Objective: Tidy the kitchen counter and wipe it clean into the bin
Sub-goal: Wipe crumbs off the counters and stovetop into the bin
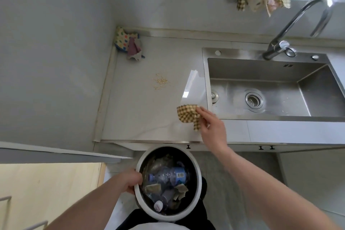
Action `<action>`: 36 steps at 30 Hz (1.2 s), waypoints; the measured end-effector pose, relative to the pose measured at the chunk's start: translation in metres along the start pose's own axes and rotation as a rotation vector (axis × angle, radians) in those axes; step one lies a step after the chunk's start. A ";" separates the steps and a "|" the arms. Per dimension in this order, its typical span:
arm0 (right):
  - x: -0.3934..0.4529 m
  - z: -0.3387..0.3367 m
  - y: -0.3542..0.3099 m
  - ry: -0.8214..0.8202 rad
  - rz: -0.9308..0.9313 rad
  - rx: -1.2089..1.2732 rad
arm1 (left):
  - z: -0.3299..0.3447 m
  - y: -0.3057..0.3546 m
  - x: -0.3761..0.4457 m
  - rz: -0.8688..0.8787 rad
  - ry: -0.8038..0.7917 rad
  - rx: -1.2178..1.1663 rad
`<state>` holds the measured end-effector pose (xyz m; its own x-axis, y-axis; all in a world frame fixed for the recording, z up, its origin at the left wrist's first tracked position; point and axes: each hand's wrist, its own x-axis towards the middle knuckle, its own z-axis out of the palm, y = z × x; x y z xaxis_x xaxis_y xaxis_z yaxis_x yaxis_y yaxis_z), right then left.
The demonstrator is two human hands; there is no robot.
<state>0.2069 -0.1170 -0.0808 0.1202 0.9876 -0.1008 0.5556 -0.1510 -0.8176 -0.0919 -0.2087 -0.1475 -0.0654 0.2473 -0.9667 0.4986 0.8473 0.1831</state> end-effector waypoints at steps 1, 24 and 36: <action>0.021 -0.003 -0.002 0.032 -0.014 -0.036 | -0.001 -0.001 0.002 -0.004 0.004 -0.004; -0.025 0.068 -0.006 -0.352 -0.194 -0.318 | -0.024 -0.005 0.006 -0.010 -0.046 0.035; 0.130 0.124 -0.074 -0.315 -0.319 -0.370 | -0.031 -0.026 0.021 -0.047 -0.042 -0.057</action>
<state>0.0799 0.0283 -0.1034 -0.3192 0.9432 -0.0924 0.7815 0.2069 -0.5886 -0.1330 -0.2107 -0.1668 -0.0512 0.1877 -0.9809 0.4454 0.8834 0.1458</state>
